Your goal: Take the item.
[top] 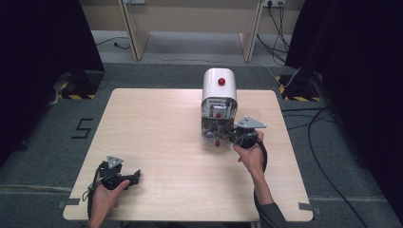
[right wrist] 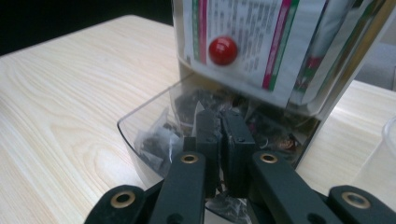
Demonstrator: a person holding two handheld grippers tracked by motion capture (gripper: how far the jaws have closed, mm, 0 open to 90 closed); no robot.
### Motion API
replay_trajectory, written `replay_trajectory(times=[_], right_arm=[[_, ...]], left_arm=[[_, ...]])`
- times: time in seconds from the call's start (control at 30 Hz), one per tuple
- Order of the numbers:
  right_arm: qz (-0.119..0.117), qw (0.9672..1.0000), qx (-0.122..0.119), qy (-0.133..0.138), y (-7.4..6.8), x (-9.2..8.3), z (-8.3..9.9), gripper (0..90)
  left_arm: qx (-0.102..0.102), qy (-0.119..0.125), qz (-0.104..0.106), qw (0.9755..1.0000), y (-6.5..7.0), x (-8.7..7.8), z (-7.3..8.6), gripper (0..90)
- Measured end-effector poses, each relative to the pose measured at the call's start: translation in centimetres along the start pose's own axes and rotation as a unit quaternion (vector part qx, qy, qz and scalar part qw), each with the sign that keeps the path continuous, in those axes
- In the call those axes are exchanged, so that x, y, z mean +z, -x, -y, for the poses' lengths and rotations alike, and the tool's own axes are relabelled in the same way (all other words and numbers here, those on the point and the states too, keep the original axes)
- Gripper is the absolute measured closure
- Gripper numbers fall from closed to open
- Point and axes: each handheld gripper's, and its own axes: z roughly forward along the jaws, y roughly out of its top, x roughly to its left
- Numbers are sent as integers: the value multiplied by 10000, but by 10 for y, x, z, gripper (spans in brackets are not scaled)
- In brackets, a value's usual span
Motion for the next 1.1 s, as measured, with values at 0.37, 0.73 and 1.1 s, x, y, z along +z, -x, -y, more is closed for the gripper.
replay_trajectory(times=[0.37,0.73,1.1], right_arm=[[53,9995,-49,299,3,-15,-12,900],[166,9985,-152,500,7,-36,-26,900],[349,9973,-93,637,20,-52,-28,900]], left_arm=[[-1,-1,0,10000,0,0,0,0],[1,-3,0,10000,0,0,0,0],[-1,-1,1,10000,0,0,0,0]])
